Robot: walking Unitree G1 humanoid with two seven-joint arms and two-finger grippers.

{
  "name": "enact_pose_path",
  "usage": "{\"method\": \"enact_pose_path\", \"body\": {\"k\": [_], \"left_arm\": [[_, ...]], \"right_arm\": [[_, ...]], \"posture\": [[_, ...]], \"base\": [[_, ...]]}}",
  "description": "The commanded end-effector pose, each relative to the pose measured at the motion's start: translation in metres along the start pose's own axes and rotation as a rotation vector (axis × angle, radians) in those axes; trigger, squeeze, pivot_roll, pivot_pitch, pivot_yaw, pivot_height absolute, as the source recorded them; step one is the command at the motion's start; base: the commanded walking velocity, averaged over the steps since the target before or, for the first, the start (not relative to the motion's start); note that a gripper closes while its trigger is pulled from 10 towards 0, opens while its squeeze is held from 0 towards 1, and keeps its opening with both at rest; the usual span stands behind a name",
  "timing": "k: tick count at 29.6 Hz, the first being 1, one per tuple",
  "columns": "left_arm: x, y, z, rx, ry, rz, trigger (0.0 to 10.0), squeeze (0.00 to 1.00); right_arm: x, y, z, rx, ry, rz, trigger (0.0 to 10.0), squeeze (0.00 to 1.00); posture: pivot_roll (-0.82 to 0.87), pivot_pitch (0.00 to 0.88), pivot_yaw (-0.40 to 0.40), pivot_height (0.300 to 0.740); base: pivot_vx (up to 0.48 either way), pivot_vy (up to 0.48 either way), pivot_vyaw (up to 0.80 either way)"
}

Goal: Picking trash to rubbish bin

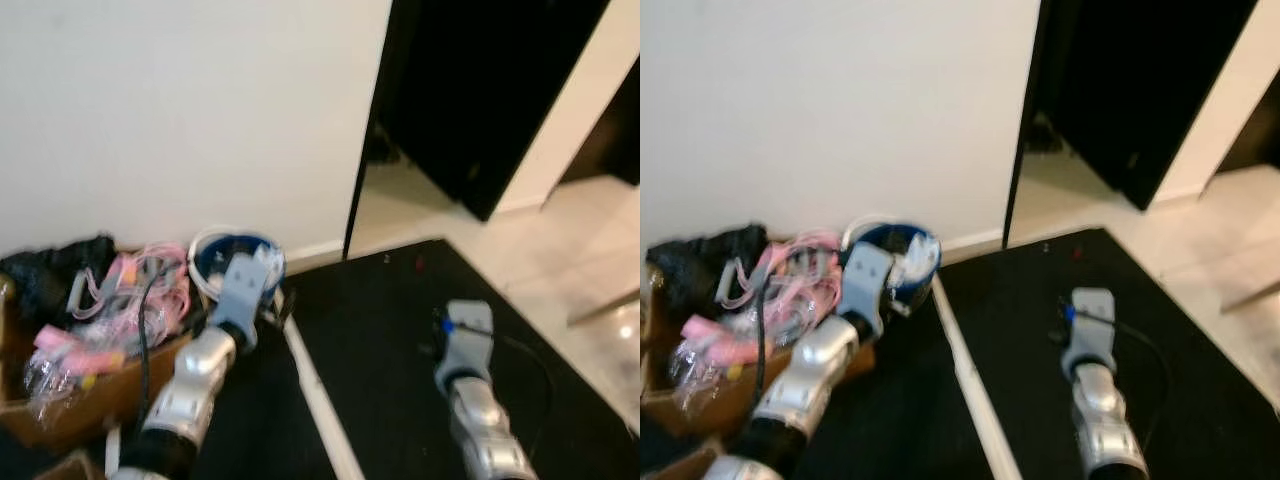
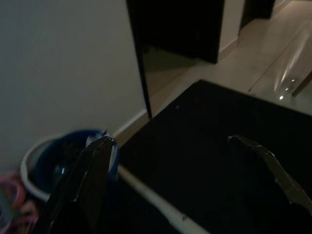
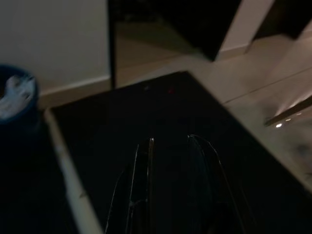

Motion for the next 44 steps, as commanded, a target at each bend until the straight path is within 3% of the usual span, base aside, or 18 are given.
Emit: {"method": "enact_pose_path", "body": {"k": [1, 44], "left_arm": [[-0.007, 0.001, -0.0033, 0.003, -0.019, 0.001, 10.0, 0.0], [-0.0082, 0.0036, -0.0035, 0.029, -0.001, -0.031, 10.0, 0.0]], "right_arm": [[-0.0087, -0.0039, -0.0043, 0.008, -0.034, 0.004, 10.0, 0.0], [-0.0119, 0.0032, -0.0044, -0.005, -0.057, -0.007, 10.0, 0.0]], "posture": [[-0.08, 0.043, -0.011, 0.74], [-0.09, 0.024, -0.024, 0.74]], "base": [[0.0, 0.0, -0.8], [0.0, 0.0, -0.8]]}}
Point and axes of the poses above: a point about 5 cm out from each wrist's last joint towards the gripper, its own z axis pointing out of the wrist towards the gripper, its own x axis along the axis of the wrist's last joint, y = z × x, the point moved 1 cm from there along z, pointing out of the wrist towards the gripper, and after that the axes turned 4 degrees about -z, right-handed, at the moved point
